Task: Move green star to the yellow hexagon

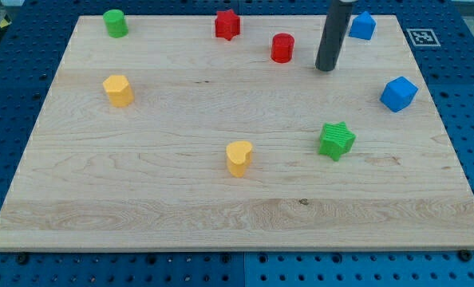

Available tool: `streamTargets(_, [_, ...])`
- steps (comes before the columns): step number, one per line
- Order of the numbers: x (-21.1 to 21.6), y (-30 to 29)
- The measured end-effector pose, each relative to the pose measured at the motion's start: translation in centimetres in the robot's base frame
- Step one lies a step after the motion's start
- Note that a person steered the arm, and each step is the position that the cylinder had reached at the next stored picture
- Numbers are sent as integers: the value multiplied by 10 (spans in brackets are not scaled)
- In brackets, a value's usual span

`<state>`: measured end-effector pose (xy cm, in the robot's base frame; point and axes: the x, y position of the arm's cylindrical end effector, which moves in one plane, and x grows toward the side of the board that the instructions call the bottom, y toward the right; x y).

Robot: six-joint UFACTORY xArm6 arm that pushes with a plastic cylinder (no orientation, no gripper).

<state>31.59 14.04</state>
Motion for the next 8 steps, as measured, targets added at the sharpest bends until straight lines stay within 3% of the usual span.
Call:
streamTargets(3, [-15, 0])
streamTargets(4, [0, 1])
streamTargets(7, [136, 18])
streamTargets(8, [163, 36])
